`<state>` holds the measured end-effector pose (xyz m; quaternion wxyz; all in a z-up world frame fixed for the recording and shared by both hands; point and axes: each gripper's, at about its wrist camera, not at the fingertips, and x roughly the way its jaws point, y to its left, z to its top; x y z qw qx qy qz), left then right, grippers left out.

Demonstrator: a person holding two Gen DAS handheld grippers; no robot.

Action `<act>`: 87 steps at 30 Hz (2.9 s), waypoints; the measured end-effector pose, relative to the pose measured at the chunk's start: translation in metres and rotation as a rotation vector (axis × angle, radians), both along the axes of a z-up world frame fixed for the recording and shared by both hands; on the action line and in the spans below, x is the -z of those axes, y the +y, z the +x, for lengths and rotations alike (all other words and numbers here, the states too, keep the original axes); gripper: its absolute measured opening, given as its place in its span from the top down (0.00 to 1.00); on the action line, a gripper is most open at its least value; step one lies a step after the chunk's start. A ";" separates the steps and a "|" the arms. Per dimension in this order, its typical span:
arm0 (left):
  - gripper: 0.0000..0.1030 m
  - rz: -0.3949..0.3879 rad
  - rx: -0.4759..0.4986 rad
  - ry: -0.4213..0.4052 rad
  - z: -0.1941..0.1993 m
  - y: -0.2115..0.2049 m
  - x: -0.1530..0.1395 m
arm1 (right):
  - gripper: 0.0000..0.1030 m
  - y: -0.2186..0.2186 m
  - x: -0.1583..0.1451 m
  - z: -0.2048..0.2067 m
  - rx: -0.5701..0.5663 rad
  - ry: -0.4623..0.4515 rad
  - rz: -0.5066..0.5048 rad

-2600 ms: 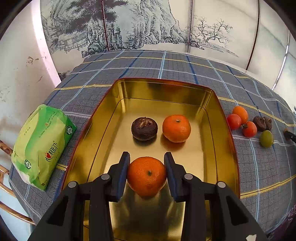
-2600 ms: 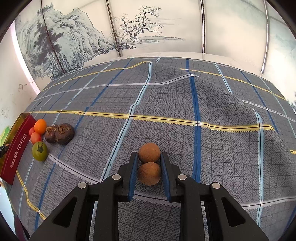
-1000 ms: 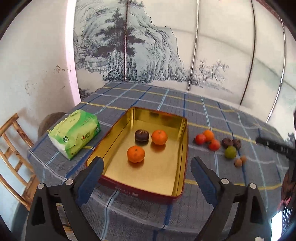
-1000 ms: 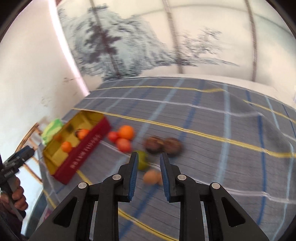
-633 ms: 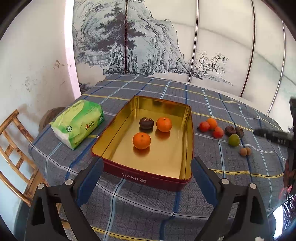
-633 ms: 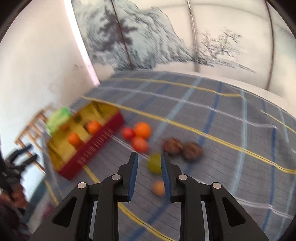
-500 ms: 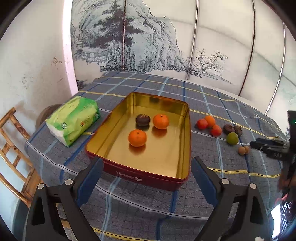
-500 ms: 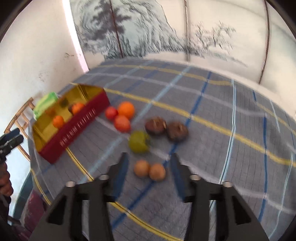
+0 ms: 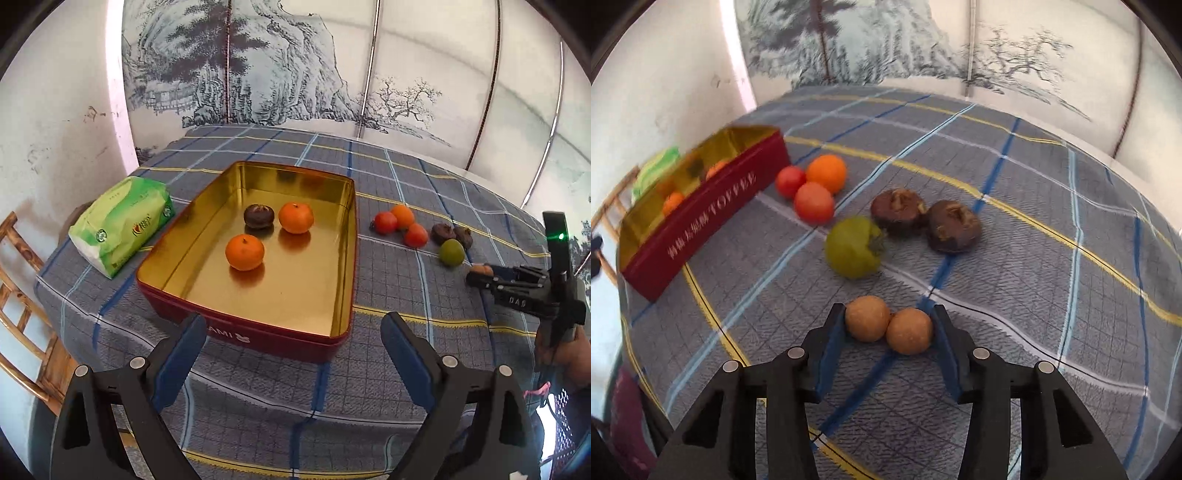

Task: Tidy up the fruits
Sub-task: 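Carry the two longans into the tin and open the right tool, then withdraw the right tool from the tin toward the remaining fruits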

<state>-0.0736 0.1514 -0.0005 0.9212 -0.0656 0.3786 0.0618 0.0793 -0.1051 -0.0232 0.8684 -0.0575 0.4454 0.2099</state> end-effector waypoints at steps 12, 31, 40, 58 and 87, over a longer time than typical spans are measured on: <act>0.09 0.014 0.009 -0.033 -0.016 -0.005 -0.009 | 0.54 0.037 -0.069 -0.012 -0.118 -0.087 0.130; 0.09 0.127 -0.061 -0.013 -0.025 0.019 -0.008 | 0.54 0.211 -0.063 0.021 -0.422 -0.030 0.087; 0.09 0.117 -0.077 0.006 -0.024 0.029 0.000 | 0.54 0.232 -0.041 0.038 -0.411 0.014 0.026; 0.09 0.109 -0.090 0.057 -0.021 0.032 0.011 | 0.48 0.240 -0.040 0.046 -0.367 0.014 0.058; 0.09 0.032 0.181 0.046 0.009 -0.035 -0.011 | 0.04 -0.054 -0.023 0.005 0.158 -0.136 -0.123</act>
